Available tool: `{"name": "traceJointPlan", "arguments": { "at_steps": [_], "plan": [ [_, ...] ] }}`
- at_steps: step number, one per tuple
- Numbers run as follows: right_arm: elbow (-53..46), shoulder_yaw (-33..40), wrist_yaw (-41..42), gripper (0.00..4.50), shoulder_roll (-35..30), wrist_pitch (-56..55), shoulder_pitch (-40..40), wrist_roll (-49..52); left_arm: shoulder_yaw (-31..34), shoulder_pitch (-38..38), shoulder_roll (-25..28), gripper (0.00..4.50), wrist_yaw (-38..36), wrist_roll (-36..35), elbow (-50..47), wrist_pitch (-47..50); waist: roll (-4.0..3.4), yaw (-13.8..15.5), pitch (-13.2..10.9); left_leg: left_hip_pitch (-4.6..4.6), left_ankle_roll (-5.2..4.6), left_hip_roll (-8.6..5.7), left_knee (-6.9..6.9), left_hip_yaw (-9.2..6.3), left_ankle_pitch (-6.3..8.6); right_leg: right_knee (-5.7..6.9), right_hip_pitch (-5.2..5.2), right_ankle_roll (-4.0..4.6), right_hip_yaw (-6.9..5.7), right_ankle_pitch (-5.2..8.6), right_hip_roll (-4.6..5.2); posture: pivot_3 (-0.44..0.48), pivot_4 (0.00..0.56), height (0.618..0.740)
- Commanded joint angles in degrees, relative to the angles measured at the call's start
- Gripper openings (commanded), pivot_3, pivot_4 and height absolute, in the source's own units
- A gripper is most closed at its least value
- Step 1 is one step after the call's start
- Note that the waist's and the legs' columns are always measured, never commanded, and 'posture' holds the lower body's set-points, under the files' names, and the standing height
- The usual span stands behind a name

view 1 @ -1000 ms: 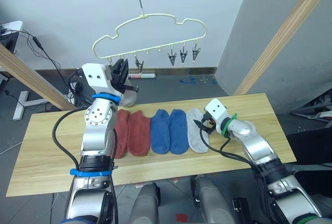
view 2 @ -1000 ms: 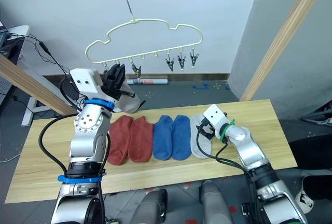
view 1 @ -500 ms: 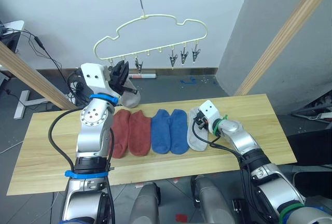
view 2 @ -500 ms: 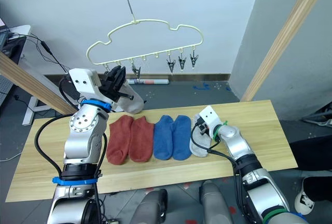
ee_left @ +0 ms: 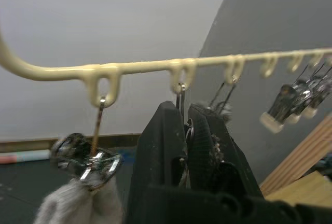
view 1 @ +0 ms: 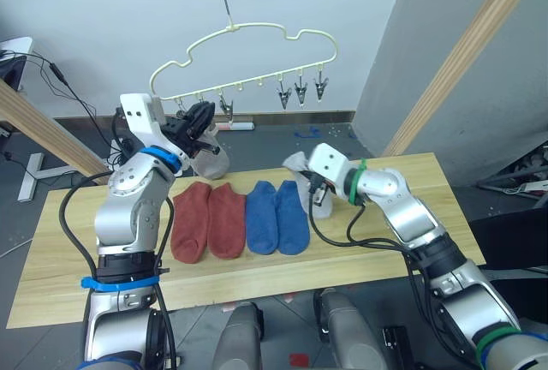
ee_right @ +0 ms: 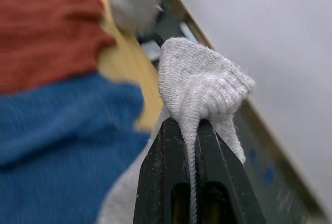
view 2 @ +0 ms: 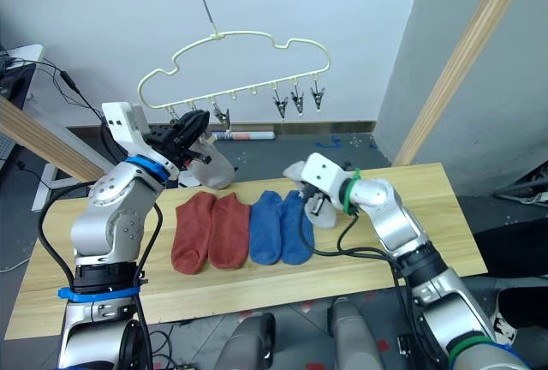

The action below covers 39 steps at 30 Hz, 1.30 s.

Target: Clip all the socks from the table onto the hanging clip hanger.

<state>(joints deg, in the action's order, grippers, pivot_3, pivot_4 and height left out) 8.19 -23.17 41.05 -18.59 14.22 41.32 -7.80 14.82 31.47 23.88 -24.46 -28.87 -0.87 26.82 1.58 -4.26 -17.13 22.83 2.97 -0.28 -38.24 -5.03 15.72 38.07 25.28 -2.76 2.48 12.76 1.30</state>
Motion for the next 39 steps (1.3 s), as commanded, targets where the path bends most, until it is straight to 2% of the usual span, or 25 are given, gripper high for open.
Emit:
{"name": "traceJointPlan", "arguments": {
  "at_steps": [1, 8, 15, 39],
  "plan": [
    [4.23, -1.73, 0.83, 0.0, 3.27, -5.24, 4.47, -0.83, 2.26, 1.29, 0.17, 0.1, 0.26, -4.49, -3.19, 4.09, 0.02, -0.04, 0.01, 0.0, 0.02, 0.0, 0.0, 0.0, -0.01, 0.0, 0.0, 0.0, 0.0, 0.0, 0.01, -0.052, 0.267, 0.74],
    [14.14, -3.3, -0.1, 0.0, 10.9, -11.04, 11.38, -2.28, 2.64, 1.08, -0.1, 0.1, 0.68, -9.1, -6.18, 9.8, 0.02, 0.11, 0.01, 0.1, 0.29, -0.02, 0.05, 0.01, -0.16, -0.1, 0.07, 0.02, 0.03, -0.01, 0.14, -0.047, 0.262, 0.74],
    [19.16, -2.56, -0.74, 0.0, 15.1, -13.68, 13.92, -2.68, 4.55, 1.47, -0.45, 0.1, 2.54, -13.36, -6.71, 13.62, 0.02, 0.18, 0.02, 0.1, 0.33, -0.03, 0.07, -0.01, -0.18, -0.07, 0.1, 0.02, 0.01, -0.01, 0.13, -0.043, 0.257, 0.74],
    [20.87, -0.59, -3.02, 0.0, 17.28, -17.01, 17.08, -2.43, 5.47, -1.1, -0.23, 0.1, 5.0, -18.05, -7.49, 18.29, 0.03, 0.86, 0.02, 0.1, 0.36, -0.04, 0.09, 0.02, -0.2, -0.05, 0.14, 0.04, 0.02, -0.02, 0.12, -0.038, 0.259, 0.74]
  ]
}}
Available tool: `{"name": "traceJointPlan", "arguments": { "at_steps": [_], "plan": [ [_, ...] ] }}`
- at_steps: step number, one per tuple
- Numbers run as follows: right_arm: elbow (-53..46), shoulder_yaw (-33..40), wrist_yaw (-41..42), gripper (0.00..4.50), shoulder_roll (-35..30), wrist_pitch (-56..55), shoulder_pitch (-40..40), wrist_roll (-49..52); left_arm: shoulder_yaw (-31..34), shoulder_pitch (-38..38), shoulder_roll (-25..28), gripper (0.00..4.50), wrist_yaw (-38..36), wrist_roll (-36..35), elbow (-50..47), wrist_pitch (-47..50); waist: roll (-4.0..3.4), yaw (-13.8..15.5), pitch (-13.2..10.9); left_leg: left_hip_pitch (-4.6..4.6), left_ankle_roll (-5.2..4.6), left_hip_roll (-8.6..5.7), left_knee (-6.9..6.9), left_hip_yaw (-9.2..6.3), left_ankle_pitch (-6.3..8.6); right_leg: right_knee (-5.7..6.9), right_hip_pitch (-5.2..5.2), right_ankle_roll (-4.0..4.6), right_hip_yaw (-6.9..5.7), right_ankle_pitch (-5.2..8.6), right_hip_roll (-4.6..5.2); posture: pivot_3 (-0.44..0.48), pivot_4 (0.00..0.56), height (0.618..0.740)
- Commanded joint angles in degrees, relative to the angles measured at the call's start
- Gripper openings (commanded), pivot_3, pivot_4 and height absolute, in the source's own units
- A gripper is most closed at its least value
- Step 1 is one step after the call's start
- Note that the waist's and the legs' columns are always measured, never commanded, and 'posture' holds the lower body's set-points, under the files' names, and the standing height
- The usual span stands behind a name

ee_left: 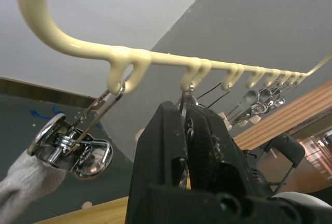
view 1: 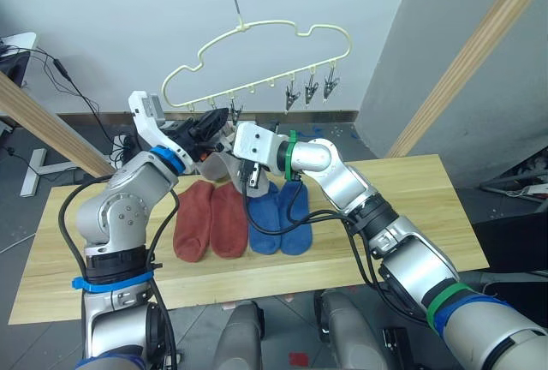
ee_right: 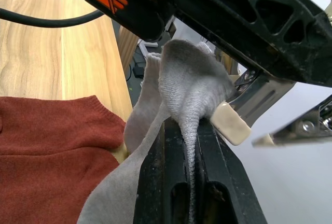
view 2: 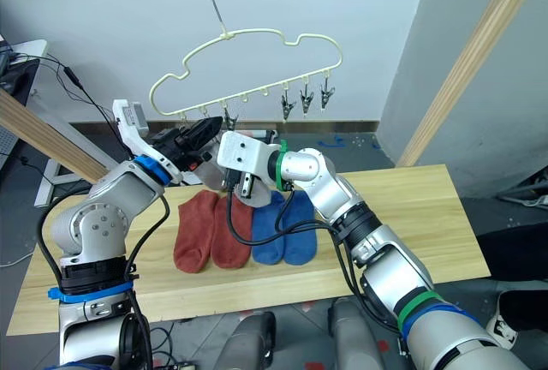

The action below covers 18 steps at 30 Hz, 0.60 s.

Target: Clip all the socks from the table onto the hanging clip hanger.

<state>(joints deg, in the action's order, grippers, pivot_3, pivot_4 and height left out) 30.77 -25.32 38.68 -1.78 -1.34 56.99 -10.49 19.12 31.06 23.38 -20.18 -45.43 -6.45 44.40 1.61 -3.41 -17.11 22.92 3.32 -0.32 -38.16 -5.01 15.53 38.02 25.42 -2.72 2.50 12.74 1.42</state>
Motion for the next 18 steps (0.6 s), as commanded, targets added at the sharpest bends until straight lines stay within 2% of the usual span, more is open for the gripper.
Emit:
{"name": "traceJointPlan", "arguments": {
  "at_steps": [1, 2, 3, 7, 9, 12, 17, 18],
  "plan": [
    [-1.82, 1.53, -0.61, 0.0, 0.5, -1.4, 1.35, 0.26, 1.38, -0.56, 0.15, 0.1, 0.72, -1.76, -1.83, 0.84, 0.0, 0.01, 0.0, 0.0, 0.0, 0.0, 0.0, 0.0, 0.0, 0.0, 0.0, 0.0, 0.0, 0.0, 0.0, -0.038, 0.259, 0.74],
    [-1.92, 1.51, -0.54, 0.0, 0.55, -1.28, 1.27, 0.31, 1.46, -0.45, 0.11, 0.81, 0.77, -1.98, -1.83, 0.94, 0.0, 0.01, 0.0, 0.0, 0.0, 0.0, 0.0, 0.0, 0.0, 0.01, 0.0, 0.0, 0.0, 0.0, 0.0, -0.038, 0.259, 0.74],
    [-2.01, 1.53, -0.57, 0.0, 0.62, -1.1, 1.2, 0.35, 1.39, -0.43, 0.16, 1.0, 0.83, -2.12, -1.93, 1.05, 0.0, 0.02, 0.0, 0.0, 0.0, 0.0, 0.0, 0.0, 0.0, 0.01, 0.0, 0.0, 0.0, 0.0, 0.0, -0.038, 0.259, 0.74],
    [-2.63, 1.92, 0.06, 0.0, 1.15, 0.3, 0.62, 1.11, 1.7, -0.31, -0.02, 2.26, 0.95, -4.15, -2.89, 2.49, 0.0, 0.03, 0.0, 0.0, 0.0, 0.0, 0.0, 0.0, 0.0, 0.01, 0.0, 0.0, 0.0, 0.0, 0.0, -0.033, 0.26, 0.74],
    [-3.05, 1.63, 0.81, 0.0, 1.16, 0.53, 0.18, 1.1, 1.67, -0.5, 0.21, 2.26, 1.18, -4.62, -3.82, 2.92, 0.0, 0.01, 0.0, 0.0, 0.0, 0.0, 0.0, 0.0, 0.0, 0.01, 0.0, 0.0, 0.0, 0.0, 0.0, -0.033, 0.26, 0.74],
    [-3.23, 1.43, 1.1, 0.75, 1.15, 0.94, -0.39, 1.03, 1.52, -1.59, 0.98, 2.28, 1.39, -4.21, -5.43, 2.75, 0.0, -0.01, 0.0, 0.0, 0.0, 0.01, 0.0, 0.0, 0.0, 0.01, 0.0, 0.0, 0.0, 0.0, 0.0, -0.027, 0.26, 0.74],
    [-3.6, 0.6, 0.32, 2.44, 0.78, 0.58, -1.0, -0.68, -0.22, -5.14, 3.43, 2.28, 0.27, 0.44, -8.52, -0.64, 0.0, 0.0, 0.0, -0.01, 0.0, 0.01, 0.02, 0.01, 0.0, 0.01, 0.01, 0.01, 0.01, 0.0, -0.01, -0.026, 0.261, 0.74],
    [-3.94, 0.57, 0.27, 2.44, 0.58, 0.54, -1.25, -0.89, -1.2, -5.89, 4.1, 2.28, -0.14, 2.8, -9.06, -2.67, 0.0, 0.04, 0.0, -0.01, 0.0, 0.01, 0.02, 0.0, 0.0, 0.02, 0.01, 0.01, 0.01, 0.0, -0.01, -0.023, 0.262, 0.74]
  ]
}}
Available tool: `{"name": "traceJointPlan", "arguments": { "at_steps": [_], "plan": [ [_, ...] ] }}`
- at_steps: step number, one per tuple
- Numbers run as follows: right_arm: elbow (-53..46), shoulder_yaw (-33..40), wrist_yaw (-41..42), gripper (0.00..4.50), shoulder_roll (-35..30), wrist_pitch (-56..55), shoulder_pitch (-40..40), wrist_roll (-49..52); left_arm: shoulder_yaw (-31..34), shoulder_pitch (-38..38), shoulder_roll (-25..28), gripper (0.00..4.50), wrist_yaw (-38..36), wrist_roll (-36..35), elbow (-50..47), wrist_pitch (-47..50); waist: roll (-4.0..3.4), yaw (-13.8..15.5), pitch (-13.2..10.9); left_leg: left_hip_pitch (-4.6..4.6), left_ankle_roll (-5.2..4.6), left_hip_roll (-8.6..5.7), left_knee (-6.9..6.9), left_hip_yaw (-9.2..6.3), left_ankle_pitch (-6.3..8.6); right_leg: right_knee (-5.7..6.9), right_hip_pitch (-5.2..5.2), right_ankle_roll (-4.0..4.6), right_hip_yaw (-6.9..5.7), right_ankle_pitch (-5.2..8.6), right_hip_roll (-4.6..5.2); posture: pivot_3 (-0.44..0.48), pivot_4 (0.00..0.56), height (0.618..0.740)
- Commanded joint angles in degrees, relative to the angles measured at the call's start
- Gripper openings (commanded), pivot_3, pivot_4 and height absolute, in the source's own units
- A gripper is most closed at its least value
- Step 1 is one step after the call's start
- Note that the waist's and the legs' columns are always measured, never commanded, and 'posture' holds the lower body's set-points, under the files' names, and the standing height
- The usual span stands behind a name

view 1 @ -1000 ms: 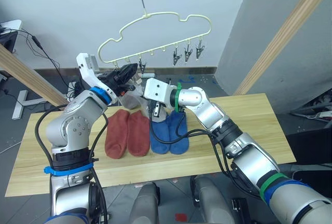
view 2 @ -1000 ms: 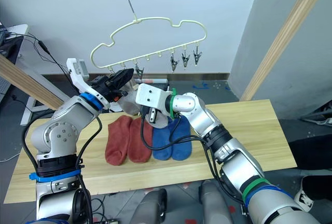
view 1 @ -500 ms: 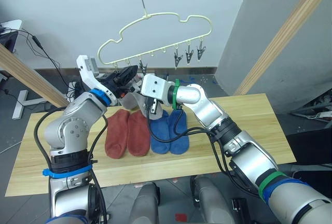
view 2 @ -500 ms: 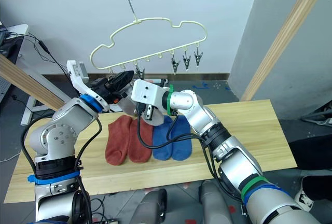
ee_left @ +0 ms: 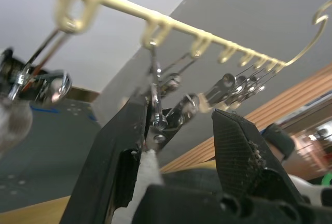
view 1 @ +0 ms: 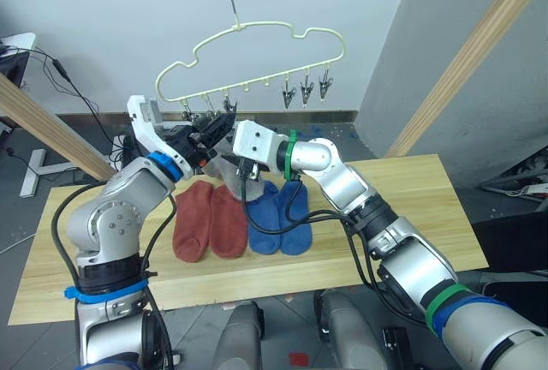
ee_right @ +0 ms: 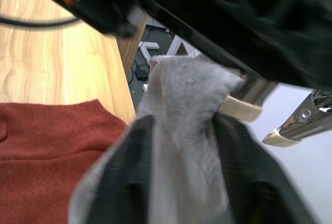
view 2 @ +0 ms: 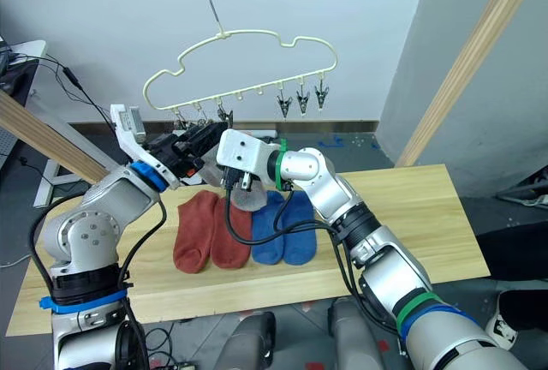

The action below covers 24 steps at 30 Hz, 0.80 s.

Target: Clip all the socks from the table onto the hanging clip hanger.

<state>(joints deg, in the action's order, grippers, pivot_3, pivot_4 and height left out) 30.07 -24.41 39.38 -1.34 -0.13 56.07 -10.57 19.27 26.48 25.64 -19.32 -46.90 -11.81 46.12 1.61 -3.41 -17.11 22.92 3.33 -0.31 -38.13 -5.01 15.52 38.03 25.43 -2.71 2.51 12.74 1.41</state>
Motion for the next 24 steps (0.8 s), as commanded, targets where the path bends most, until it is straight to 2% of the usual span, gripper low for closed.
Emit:
{"name": "traceJointPlan", "arguments": {
  "at_steps": [1, 4, 8, 13, 20, 24],
  "plan": [
    [-3.59, -0.3, -0.49, 2.44, -0.02, -0.63, -0.58, -0.96, -2.3, -1.91, 2.44, 2.28, -1.39, 6.55, -4.07, -6.39, 0.0, 0.07, 0.0, 0.0, 0.0, 0.0, 0.0, -0.01, 0.0, 0.0, 0.0, 0.0, 0.0, 0.0, 0.0, -0.023, 0.262, 0.74],
    [-6.71, -0.08, 0.48, 2.44, -1.63, 0.26, -2.63, -1.03, -4.99, -3.39, 3.29, 2.28, -2.09, 12.48, -5.11, -12.33, 0.0, 0.22, 0.0, 0.01, 0.02, -0.01, 0.01, 0.0, -0.01, -0.01, 0.0, 0.01, 0.0, 0.0, 0.0, -0.019, 0.262, 0.74],
    [-15.83, 1.07, 3.39, 2.44, -6.36, 3.55, -7.45, -0.14, -8.65, -5.44, 3.16, 2.28, -3.31, 19.16, -6.03, -19.91, 0.0, 0.74, 0.0, 0.03, 0.02, -0.02, 0.03, -0.01, -0.01, -0.07, -0.01, 0.01, 0.0, -0.01, 0.01, -0.021, 0.268, 0.74],
    [-27.67, 4.43, 6.14, 2.44, -11.55, 11.28, -11.97, 2.9, -15.38, -7.76, 0.82, 2.28, -3.66, 28.11, -5.98, -29.68, 0.0, 0.97, 0.0, 0.03, -0.07, -0.02, 0.03, 0.03, 0.04, -0.07, -0.02, 0.01, 0.03, 0.0, 0.1, -0.029, 0.275, 0.74],
    [-39.25, 9.32, 7.89, 2.44, -17.51, 21.47, -15.82, 7.4, -18.02, -7.74, -5.21, 2.28, 3.09, 38.3, 0.37, -38.42, 0.0, 0.62, 0.0, -0.01, -0.21, 0.0, 0.02, -0.01, 0.11, -0.01, -0.04, 0.02, -0.01, -0.01, -0.01, -0.037, 0.278, 0.74],
    [-47.95, 14.67, 10.8, 2.44, -21.62, 30.42, -19.37, 15.15, -17.15, -5.48, -8.94, 2.28, 8.13, 42.2, 6.28, -43.54, 0.01, 0.66, 0.0, 0.01, -0.23, -0.03, -0.01, -0.02, 0.12, -0.02, -0.08, 0.03, -0.02, -0.02, 0.0, -0.05, 0.28, 0.74]
  ]
}}
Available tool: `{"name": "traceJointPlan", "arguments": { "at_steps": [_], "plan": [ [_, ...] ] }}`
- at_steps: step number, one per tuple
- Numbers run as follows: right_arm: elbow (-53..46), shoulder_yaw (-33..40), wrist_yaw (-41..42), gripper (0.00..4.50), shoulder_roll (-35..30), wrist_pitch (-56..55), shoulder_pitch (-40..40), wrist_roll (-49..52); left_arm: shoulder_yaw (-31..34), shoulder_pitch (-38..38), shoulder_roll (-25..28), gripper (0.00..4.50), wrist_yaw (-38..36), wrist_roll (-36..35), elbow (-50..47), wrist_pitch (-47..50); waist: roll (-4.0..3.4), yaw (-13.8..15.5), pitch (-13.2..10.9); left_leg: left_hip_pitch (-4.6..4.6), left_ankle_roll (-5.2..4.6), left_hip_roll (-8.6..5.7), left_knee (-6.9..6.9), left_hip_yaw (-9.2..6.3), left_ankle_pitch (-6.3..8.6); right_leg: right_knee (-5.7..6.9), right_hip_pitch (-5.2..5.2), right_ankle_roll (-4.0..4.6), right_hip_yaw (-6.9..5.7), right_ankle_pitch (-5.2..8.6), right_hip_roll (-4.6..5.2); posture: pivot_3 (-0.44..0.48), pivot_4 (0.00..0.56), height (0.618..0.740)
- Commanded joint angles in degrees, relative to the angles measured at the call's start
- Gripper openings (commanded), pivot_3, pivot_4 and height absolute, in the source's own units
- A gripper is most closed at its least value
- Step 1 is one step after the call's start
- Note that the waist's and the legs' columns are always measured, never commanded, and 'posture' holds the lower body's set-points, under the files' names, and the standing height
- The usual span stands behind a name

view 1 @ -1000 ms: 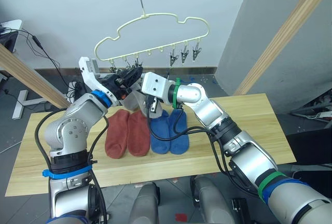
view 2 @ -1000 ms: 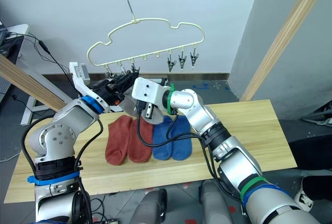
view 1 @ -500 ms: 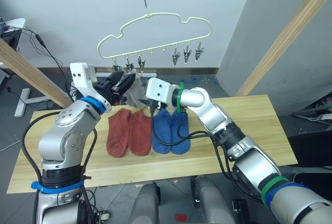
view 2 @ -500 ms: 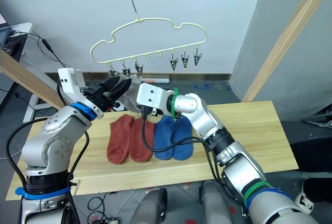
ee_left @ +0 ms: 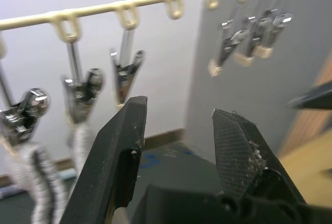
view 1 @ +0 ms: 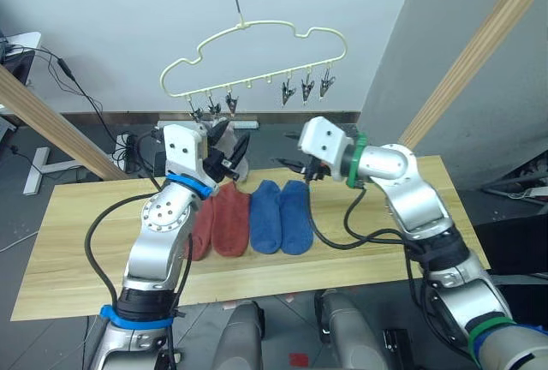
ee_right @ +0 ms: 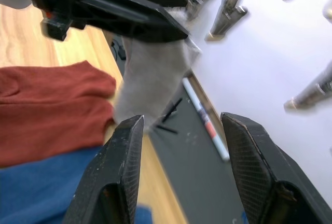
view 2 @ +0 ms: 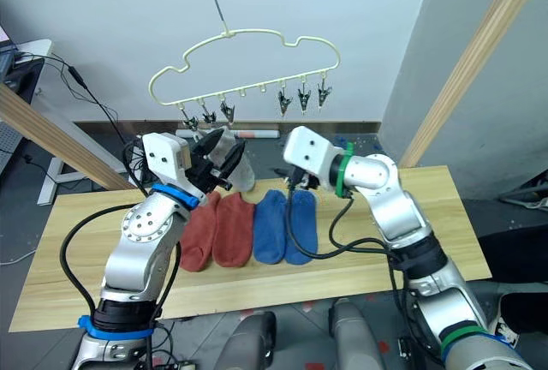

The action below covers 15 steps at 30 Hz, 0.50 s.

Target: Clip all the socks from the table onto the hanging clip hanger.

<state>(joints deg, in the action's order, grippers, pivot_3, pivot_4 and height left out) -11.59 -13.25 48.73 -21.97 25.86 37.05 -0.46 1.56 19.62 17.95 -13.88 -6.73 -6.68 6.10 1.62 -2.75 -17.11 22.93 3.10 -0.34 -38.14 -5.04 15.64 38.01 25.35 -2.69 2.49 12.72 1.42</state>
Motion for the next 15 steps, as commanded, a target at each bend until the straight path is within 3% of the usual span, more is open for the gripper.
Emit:
{"name": "traceJointPlan", "arguments": {
  "at_steps": [1, 15],
  "plan": [
    [-7.15, 4.18, 1.62, 2.44, -1.62, 5.22, -0.51, 6.09, 0.67, 1.72, -1.8, 2.28, 2.78, 1.96, 1.74, -3.84, 0.01, -0.01, 0.0, 0.01, 0.0, -0.01, -0.04, 0.01, 0.0, 0.0, -0.01, 0.0, 0.0, 0.0, 0.0, -0.054, 0.282, 0.74],
    [-8.7, 5.73, 0.07, 2.44, -5.92, 7.17, 0.08, 10.57, 2.72, 8.25, -5.48, 2.28, 7.69, 3.57, 10.5, -6.01, 0.03, -0.51, -0.02, -0.02, -0.02, -0.01, -0.05, 0.03, 0.0, 0.02, -0.04, -0.01, 0.0, -0.01, -0.03, -0.07, 0.296, 0.74]
  ]
}}
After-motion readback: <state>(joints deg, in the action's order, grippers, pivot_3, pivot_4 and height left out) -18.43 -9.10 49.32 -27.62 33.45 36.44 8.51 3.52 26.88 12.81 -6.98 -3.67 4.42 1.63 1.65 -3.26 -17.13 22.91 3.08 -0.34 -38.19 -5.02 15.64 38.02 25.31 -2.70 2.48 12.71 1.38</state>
